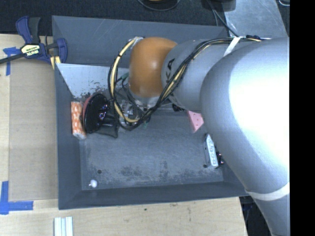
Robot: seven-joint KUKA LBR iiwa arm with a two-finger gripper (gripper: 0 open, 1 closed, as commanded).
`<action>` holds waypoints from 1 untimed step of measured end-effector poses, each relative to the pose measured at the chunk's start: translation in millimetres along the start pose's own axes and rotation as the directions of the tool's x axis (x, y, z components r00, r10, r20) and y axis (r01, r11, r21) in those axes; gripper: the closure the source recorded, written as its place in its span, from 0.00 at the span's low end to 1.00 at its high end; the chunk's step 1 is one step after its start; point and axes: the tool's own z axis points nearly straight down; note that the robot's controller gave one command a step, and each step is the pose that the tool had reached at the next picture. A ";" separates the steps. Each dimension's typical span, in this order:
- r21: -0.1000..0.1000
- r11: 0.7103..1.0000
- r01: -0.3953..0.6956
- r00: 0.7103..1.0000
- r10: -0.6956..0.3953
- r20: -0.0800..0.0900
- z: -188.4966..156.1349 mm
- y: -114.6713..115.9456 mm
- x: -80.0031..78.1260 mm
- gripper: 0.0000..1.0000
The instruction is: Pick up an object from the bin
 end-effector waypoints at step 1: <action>0.000 1.000 -0.007 1.000 0.007 0.000 0.0 0.0 0.1 1.00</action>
Offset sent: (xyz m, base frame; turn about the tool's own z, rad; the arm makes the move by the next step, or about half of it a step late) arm -0.0092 0.0094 -0.0013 0.0376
